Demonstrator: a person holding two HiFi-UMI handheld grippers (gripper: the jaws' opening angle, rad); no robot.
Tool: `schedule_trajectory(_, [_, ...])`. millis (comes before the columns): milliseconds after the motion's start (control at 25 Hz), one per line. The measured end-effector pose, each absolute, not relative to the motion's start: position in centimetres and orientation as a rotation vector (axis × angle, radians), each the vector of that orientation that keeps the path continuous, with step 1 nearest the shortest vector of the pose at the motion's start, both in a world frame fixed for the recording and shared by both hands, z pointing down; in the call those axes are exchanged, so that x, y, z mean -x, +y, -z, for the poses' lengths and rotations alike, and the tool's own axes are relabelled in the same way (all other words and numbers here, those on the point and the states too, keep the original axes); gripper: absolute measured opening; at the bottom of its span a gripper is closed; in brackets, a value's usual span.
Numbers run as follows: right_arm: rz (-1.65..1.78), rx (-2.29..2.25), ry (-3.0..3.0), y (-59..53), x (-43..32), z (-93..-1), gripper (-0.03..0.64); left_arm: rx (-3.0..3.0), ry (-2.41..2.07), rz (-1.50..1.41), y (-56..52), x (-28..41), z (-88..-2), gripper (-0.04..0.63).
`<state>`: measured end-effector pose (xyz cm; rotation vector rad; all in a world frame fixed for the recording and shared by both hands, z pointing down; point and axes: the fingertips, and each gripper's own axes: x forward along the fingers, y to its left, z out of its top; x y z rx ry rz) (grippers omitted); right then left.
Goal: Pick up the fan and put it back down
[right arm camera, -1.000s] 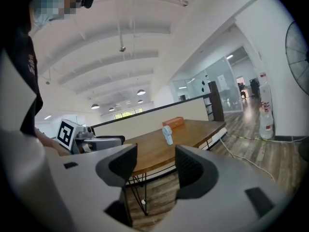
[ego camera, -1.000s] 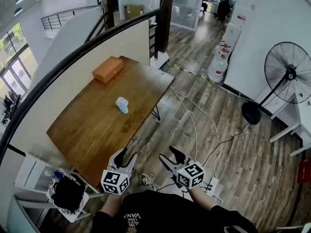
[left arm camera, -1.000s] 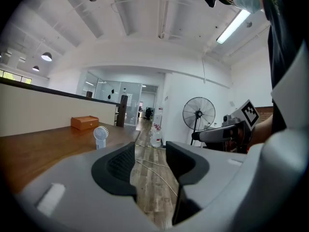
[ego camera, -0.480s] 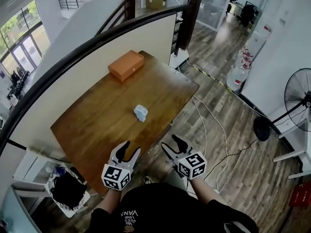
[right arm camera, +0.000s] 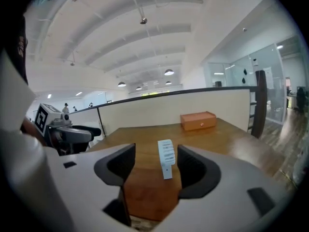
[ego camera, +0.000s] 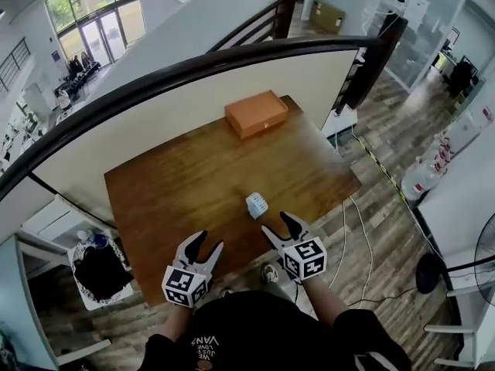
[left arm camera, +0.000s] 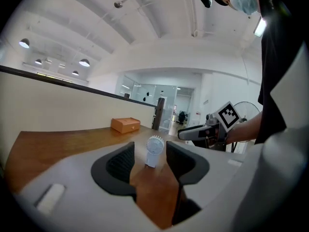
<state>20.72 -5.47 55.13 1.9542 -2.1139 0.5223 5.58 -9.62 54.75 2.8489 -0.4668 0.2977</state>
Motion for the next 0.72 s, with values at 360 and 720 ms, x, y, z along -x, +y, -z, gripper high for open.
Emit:
schedule_trajectory(360, [-0.608, -1.591, -2.169, -12.1, -22.7, -59.6, 0.255, -2.729, -0.873, -0.261, -12.1, -7.1, -55.0, 0.192])
schedule_trajectory(720, [-0.543, -1.301, -2.251, -14.8, -21.5, -61.4, 0.227, -2.554, -1.266, -0.206, -9.9, -6.3, -54.4, 0.192])
